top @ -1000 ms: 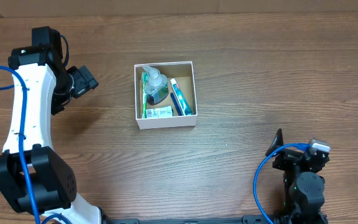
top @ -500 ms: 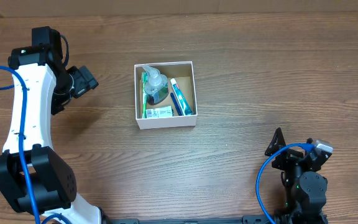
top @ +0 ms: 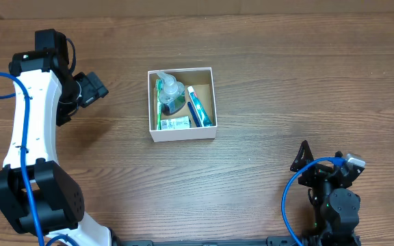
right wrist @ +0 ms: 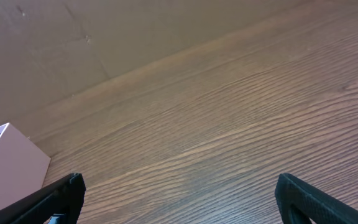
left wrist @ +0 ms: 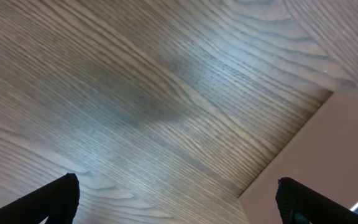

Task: Pack container

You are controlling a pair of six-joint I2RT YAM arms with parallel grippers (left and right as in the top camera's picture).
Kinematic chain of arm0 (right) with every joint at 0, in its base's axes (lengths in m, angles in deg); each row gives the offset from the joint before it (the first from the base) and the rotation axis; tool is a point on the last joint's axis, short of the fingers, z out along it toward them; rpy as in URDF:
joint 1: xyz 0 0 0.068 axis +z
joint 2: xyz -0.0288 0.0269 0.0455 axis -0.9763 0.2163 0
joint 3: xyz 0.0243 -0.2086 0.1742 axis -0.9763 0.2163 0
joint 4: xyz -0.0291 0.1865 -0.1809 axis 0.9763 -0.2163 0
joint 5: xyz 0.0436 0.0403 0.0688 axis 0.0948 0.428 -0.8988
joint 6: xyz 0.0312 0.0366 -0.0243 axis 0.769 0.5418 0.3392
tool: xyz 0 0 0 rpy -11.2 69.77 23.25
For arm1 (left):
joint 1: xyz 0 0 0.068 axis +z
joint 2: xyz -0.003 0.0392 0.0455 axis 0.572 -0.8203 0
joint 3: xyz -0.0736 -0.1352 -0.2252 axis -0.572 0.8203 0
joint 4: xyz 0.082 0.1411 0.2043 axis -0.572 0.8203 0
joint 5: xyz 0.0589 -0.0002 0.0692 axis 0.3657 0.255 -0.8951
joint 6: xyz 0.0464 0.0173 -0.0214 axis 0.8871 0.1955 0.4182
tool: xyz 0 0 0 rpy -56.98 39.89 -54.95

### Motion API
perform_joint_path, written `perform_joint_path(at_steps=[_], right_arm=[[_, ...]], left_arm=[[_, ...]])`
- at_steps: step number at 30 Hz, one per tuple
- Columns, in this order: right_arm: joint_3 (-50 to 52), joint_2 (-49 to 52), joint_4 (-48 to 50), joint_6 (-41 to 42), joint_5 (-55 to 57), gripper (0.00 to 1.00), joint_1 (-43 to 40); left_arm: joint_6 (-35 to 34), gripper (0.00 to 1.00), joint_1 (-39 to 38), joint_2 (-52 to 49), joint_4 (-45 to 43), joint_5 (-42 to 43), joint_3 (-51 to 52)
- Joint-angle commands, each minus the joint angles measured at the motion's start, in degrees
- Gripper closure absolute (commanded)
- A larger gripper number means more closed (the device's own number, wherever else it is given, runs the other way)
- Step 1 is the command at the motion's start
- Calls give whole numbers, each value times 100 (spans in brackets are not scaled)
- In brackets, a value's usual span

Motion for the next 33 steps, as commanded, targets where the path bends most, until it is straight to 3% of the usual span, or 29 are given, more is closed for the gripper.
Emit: perform_joint_path(at_steps=[1,8,14,23,33], right_arm=[[35,-39,13,26,-33,0,-33],[35,-39,13,26,-31,0,-33],[35,-39,13,28,-31,0,-33],[35,-39,13,28,-31,0,-33],[35,-39,13,28,-33,0,-33]], left_arm=[[332,0,28,186,214,201,-105],[354,0,17,723,839,-313,-103],[354,0,17,2380,1311,-286,-103],[382,0,17,5755,1812,-256,-103],[380,0,20,7580,2461,-391,-83]])
